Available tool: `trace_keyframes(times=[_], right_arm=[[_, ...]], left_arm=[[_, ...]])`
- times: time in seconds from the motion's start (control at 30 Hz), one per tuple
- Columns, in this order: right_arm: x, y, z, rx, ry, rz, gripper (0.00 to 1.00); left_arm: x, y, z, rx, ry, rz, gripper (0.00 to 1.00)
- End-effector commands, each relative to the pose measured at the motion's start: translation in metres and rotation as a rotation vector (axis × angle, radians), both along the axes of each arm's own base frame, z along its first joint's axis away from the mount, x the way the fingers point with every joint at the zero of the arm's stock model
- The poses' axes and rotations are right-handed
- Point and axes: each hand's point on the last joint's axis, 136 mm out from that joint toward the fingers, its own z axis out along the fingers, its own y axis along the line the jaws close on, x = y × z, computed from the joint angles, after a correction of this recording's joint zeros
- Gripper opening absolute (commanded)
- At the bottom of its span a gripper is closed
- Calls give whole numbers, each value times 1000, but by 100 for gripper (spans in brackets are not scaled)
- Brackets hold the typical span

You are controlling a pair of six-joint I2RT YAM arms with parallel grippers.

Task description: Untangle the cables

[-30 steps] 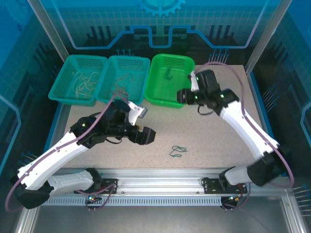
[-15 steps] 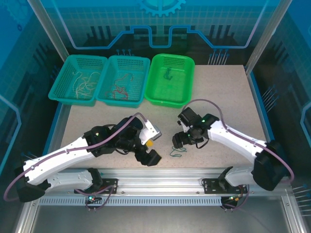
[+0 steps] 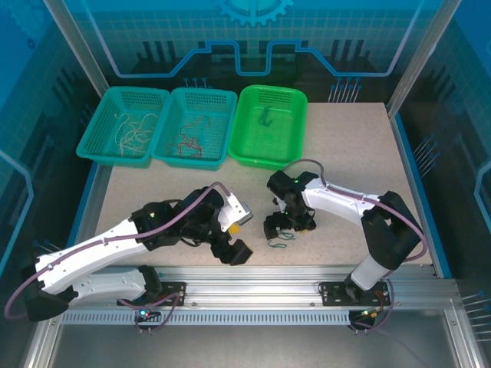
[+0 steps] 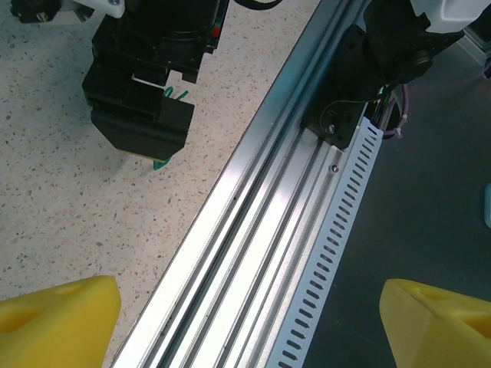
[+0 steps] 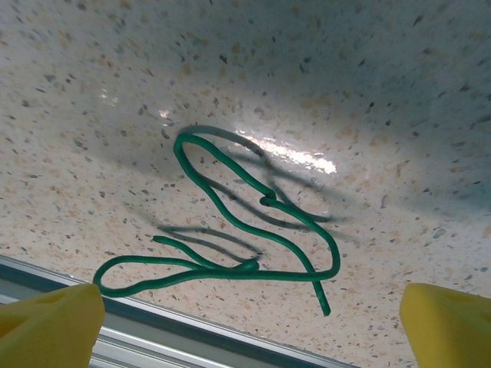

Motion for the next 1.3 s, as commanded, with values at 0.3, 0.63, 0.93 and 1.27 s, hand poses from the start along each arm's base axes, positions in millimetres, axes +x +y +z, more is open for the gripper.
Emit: trace_keyframes(times=[0.3, 0.63, 0.93, 1.27], right_arm=[[-22, -19, -22, 19, 106, -142, 73], [0, -21, -22, 43, -8, -139, 78], [20, -27, -18, 35, -101, -150, 46], [47, -26, 30, 71, -282, -124, 1]], left_arm=[[-4, 5, 0, -5, -2, 4, 89], [-4, 6, 1, -3, -7, 8, 90], [2, 2, 0, -17, -15, 29, 90], [9, 5, 8, -74, -72, 72, 90]])
